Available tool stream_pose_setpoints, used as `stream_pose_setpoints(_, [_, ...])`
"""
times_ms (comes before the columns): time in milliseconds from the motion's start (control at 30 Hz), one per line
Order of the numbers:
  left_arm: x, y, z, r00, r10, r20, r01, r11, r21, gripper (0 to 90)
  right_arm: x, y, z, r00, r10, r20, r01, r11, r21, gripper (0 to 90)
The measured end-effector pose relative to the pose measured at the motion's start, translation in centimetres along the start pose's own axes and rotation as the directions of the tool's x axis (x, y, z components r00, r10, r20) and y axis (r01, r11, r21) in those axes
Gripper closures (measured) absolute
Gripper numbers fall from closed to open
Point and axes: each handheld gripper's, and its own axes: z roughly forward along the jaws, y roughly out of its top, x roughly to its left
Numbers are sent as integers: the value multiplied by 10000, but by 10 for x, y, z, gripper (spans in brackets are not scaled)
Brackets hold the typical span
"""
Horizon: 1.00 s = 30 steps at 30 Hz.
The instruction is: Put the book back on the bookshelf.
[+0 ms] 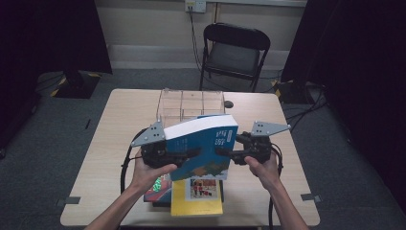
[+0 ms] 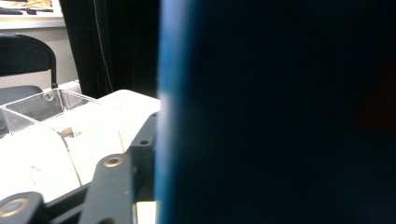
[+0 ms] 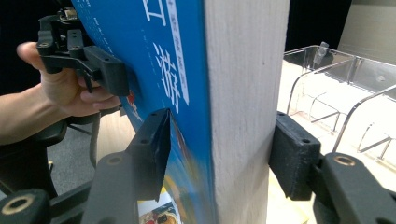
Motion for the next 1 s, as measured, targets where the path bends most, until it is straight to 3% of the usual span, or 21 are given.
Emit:
stream_pose_setpoints(300, [1, 0, 1, 9988, -199, -443, 195, 9998, -85, 397, 0, 1, 1, 10000, -12, 53, 12, 10000, 21, 455])
stream_pose_setpoints(633, [2, 1, 2, 9988, -254, -413, 252, 9997, -46, 414, -2, 1, 2, 10000, 19, 4, -19, 10000, 9, 458])
stream_pose_setpoints(767, [3, 1, 3, 9996, -60, -284, 59, 10000, -14, 534, -3, 0, 3, 10000, 18, 79, -18, 10000, -20, 456])
stream_pose_setpoints(933, [3, 1, 2, 9992, 300, -263, -300, 9995, 25, 563, -1, -2, 7, 9987, -170, 482, 173, 9998, -59, 392])
stream_pose_setpoints(1000, [1, 0, 2, 9988, 395, -300, -395, 9992, 3, 572, -2, -4, 9, 9990, -54, 447, 53, 10000, 18, 368])
